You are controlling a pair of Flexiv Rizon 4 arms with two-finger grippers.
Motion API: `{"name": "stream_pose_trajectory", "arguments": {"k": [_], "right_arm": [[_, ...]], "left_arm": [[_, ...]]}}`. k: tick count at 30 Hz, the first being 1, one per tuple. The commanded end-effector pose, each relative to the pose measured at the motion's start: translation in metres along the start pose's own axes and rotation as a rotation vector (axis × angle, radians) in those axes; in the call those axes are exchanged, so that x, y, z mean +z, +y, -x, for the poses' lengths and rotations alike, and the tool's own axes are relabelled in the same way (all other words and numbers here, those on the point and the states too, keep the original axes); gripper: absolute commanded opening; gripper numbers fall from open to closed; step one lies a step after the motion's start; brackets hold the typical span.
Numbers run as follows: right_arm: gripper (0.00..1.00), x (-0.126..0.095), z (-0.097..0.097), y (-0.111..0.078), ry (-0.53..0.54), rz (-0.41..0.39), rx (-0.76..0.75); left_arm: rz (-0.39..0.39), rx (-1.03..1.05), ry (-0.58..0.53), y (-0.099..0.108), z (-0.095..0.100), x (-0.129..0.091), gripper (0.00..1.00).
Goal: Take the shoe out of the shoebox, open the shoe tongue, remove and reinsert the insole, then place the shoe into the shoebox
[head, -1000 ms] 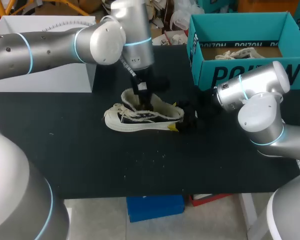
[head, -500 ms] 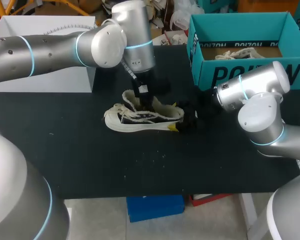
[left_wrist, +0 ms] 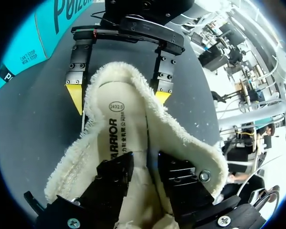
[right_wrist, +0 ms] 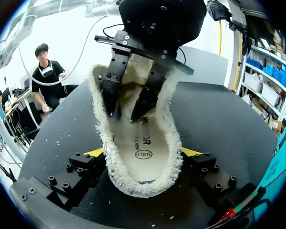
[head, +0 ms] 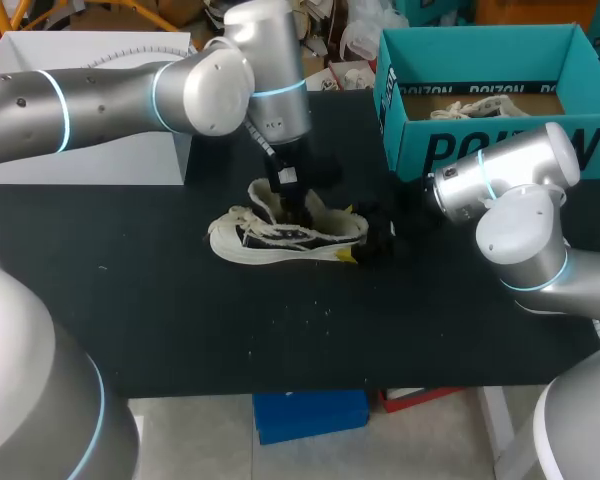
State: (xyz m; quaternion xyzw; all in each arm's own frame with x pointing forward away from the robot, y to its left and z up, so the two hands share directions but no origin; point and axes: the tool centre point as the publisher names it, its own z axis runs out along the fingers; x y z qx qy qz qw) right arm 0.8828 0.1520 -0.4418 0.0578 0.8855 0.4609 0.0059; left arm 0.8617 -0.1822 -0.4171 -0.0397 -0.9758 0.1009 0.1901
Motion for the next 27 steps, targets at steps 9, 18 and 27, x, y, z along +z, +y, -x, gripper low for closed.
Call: {"name": "stream_pose_trajectory", "arguments": {"k": [9, 18, 27], "right_arm": [[0.0, 0.002, 0.001, -0.002, -0.001, -0.002, 0.002], [0.0, 0.002, 0.001, -0.002, -0.001, -0.002, 0.002], [0.0, 0.002, 0.001, -0.002, -0.001, -0.002, 0.002]], "left_arm": [[0.098, -0.062, -0.261, 0.007, -0.001, 0.023, 0.28], [0.201, -0.15, -0.529, 0.023, 0.008, 0.036, 0.29], [0.21, -0.239, -0.71, 0.049, 0.036, 0.045, 0.26]]}}
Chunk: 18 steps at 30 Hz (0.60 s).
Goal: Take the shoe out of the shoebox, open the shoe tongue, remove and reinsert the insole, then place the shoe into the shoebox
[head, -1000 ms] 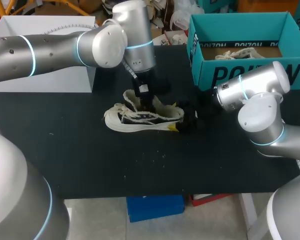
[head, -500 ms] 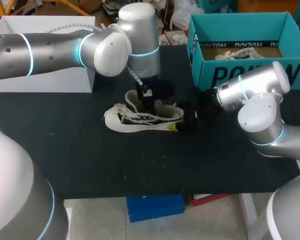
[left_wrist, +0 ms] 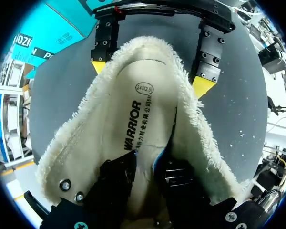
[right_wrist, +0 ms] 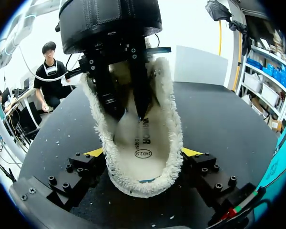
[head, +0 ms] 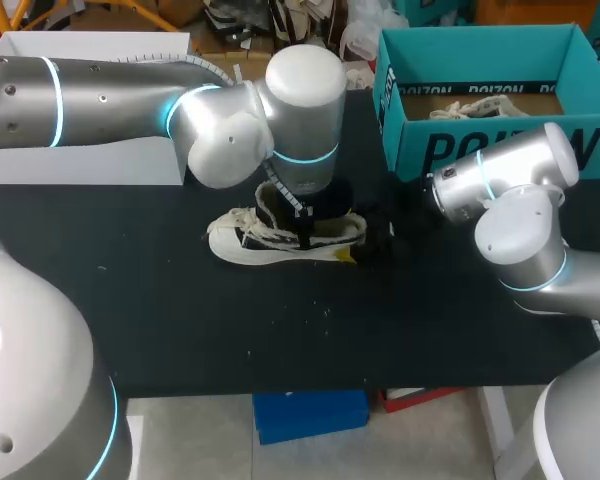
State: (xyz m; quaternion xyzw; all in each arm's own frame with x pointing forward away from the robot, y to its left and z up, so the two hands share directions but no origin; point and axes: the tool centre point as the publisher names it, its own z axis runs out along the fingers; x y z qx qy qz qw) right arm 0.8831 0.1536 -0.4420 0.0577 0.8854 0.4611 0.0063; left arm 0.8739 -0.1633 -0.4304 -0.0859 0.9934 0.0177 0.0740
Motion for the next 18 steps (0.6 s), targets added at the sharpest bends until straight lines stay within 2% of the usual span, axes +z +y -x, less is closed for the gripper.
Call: {"name": "stream_pose_trajectory", "arguments": {"k": [1, 11, 13, 18], "right_arm": [[0.0, 0.001, 0.0, -0.003, 0.0, -0.003, 0.002], [0.0, 0.001, 0.0, -0.003, 0.0, -0.003, 0.002], [0.0, 0.001, 0.0, -0.003, 0.0, -0.003, 0.002], [0.0, 0.001, 0.0, -0.003, 0.0, -0.003, 0.002]], "left_arm": [[-0.021, -0.022, -0.179, 0.016, 0.005, 0.053, 0.26], [-0.092, -0.048, -0.333, 0.018, 0.027, 0.057, 0.29], [-0.103, -0.059, -0.351, 0.018, 0.028, 0.058, 0.26], [-0.145, -0.093, -0.356, 0.018, 0.029, 0.062, 0.26]]}}
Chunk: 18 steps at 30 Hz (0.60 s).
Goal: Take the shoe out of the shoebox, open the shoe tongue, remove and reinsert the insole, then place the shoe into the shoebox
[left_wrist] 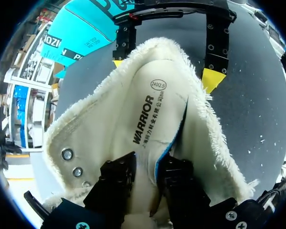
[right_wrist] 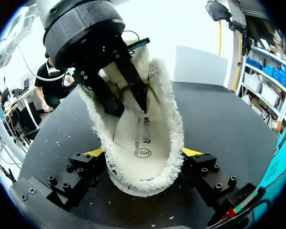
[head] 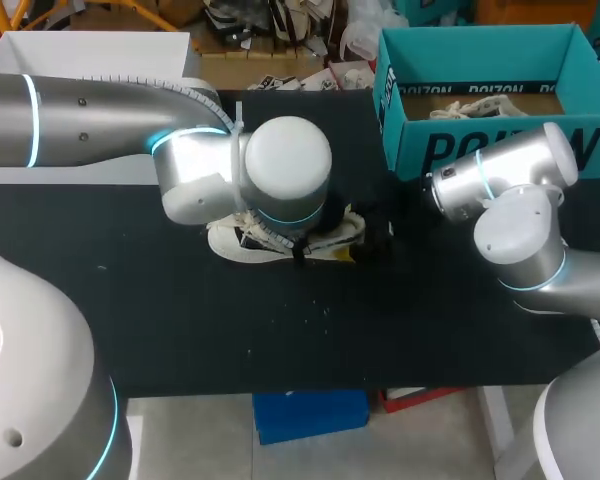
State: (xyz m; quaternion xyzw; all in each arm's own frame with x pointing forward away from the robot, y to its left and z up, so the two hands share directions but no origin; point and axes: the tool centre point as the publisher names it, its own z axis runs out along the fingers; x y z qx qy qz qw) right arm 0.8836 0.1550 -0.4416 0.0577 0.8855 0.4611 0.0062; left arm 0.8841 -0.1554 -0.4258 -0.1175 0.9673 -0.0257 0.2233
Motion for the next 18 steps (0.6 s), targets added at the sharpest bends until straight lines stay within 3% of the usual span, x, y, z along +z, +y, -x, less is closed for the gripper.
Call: {"name": "stream_pose_trajectory", "arguments": {"k": [1, 6, 9, 13, 18], "right_arm": [[0.0, 0.0, 0.0, -0.004, 0.0, -0.002, 0.002], [0.0, 0.0, 0.0, -0.004, 0.0, -0.002, 0.002], [0.0, 0.0, 0.0, -0.004, 0.0, -0.002, 0.002], [0.0, 0.0, 0.0, -0.004, 0.0, -0.002, 0.002], [0.0, 0.0, 0.0, -0.004, 0.0, -0.002, 0.002]], "left_arm": [[-0.049, -0.024, -0.054, 0.019, -0.001, 0.065, 0.26], [-0.088, -0.015, 0.051, 0.019, 0.001, 0.062, 0.33], [-0.092, -0.016, 0.075, 0.019, 0.005, 0.062, 0.27], [-0.081, -0.009, 0.065, 0.02, 0.009, 0.061, 0.31], [-0.085, 0.032, 0.074, 0.016, 0.013, 0.06, 0.27]]}}
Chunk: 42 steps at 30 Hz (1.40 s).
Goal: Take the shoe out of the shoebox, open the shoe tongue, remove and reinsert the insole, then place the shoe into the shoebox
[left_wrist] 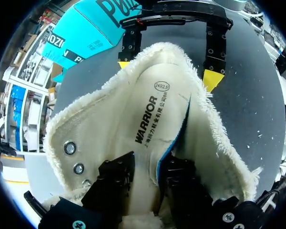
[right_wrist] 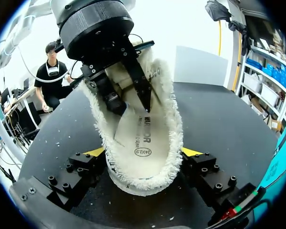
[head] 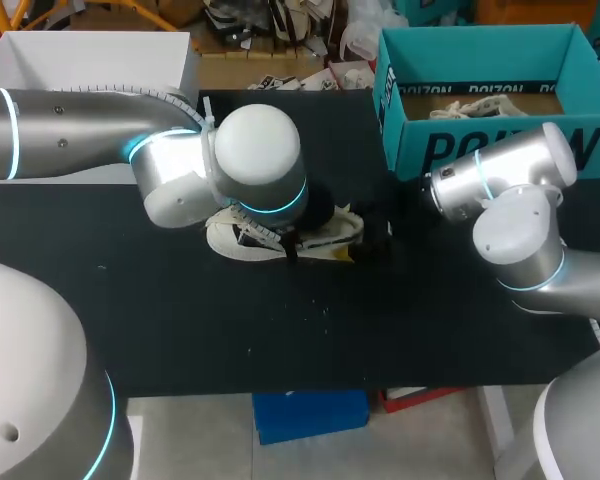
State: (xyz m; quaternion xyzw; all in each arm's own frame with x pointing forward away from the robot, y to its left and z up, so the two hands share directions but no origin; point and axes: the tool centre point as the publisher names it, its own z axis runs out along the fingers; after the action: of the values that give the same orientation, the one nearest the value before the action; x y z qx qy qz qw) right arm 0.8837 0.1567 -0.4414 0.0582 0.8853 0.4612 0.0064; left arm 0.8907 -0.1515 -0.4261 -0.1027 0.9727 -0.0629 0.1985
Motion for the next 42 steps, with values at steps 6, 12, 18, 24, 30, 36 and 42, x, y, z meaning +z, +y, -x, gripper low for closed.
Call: {"name": "stream_pose_trajectory", "arguments": {"k": [6, 12, 18, 24, 30, 36, 42], "right_arm": [[0.0, -0.001, 0.0, -0.005, 0.0, -0.003, 0.002], [0.0, -0.001, 0.0, -0.005, 0.0, -0.003, 0.002], [0.0, -0.001, 0.0, -0.005, 0.0, -0.003, 0.002], [0.0, -0.001, 0.0, -0.005, 0.0, -0.003, 0.002], [0.0, -0.001, 0.0, -0.005, 0.0, -0.003, 0.002], [0.0, -0.001, 0.0, -0.005, 0.0, -0.003, 0.002], [0.0, -0.001, 0.0, -0.005, 0.0, -0.003, 0.002]], "left_arm": [[-0.027, 0.08, 0.053, 0.012, 0.013, 0.051, 0.22], [0.007, 0.11, -0.012, 0.008, 0.011, 0.052, 0.22], [-0.001, 0.11, 0.041, 0.006, 0.01, 0.058, 0.0], [-0.045, 0.126, 0.241, 0.005, 0.011, 0.057, 0.0], [-0.098, 0.132, 0.367, 0.002, 0.009, 0.045, 0.0], [-0.161, 0.106, 0.409, -0.002, 0.013, 0.025, 0.0], [-0.217, 0.104, 0.443, -0.008, 0.015, 0.006, 0.0]]}}
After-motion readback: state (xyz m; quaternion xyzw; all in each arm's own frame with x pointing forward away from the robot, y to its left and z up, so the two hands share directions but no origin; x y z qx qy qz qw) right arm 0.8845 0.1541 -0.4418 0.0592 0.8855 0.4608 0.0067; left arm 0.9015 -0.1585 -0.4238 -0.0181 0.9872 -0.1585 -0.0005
